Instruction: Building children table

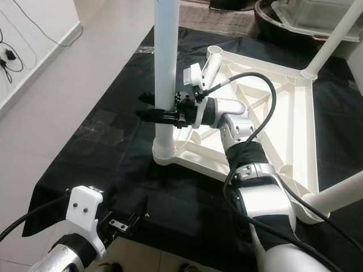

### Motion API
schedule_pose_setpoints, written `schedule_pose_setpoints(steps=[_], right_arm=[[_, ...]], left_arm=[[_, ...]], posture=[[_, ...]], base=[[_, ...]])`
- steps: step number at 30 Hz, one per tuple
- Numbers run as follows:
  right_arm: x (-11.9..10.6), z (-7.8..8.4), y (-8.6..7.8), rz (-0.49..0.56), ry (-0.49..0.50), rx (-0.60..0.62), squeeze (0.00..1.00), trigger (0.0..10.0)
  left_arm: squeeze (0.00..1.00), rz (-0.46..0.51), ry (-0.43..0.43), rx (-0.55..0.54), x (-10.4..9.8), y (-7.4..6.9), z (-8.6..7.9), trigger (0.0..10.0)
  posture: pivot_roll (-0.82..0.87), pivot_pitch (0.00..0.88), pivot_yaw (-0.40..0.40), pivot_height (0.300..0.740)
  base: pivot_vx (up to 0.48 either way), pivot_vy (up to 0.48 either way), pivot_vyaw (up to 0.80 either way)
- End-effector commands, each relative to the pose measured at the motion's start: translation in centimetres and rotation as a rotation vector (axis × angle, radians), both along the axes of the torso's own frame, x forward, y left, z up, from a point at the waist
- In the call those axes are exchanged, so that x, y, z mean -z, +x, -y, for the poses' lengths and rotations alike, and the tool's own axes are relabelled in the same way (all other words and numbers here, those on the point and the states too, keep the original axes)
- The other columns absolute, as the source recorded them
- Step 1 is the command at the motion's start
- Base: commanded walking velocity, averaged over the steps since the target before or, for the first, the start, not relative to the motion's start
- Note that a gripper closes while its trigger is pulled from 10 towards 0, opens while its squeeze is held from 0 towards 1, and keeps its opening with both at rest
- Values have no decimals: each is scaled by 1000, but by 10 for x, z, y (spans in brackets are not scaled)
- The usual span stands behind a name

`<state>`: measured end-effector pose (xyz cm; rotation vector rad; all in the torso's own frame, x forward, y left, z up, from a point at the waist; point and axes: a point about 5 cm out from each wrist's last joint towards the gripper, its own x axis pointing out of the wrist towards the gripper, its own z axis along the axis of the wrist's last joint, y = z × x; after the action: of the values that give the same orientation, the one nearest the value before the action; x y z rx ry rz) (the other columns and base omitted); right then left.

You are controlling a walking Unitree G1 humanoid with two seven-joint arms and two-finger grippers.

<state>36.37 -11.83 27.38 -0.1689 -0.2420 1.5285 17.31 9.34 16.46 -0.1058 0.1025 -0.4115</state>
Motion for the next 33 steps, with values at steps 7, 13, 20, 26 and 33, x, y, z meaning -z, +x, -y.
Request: schedule_pose_setpoints(steps=[7, 13, 20, 26, 33], right_arm=[[46, -14, -3, -157, -98, -62, 0, 10000], [50, -14, -1, -214, -38, -55, 0, 10000], [55, -15, 0, -253, -16, -38, 0, 10000], [58, -17, -1, -288, 37, -53, 0, 10000], [73, -18, -5, -301, 17, 2, 0, 10000]], left_arm=[[0, -23, 10, 4, 4, -3, 1, 10000], [0, -22, 12, 1, 3, -3, 1, 10000], [0, -21, 13, -2, 3, -3, 1, 10000], [0, -24, 15, -2, 2, -4, 0, 10000], [0, -21, 16, 0, 3, -3, 0, 10000]], posture=[[148, 249, -79, 740], [154, 254, -83, 740], [154, 254, -83, 740], [160, 257, -80, 740], [157, 254, -78, 740]], base=[[0, 0, 0], [0, 0, 0], [0, 0, 0], [0, 0, 0], [0, 0, 0]])
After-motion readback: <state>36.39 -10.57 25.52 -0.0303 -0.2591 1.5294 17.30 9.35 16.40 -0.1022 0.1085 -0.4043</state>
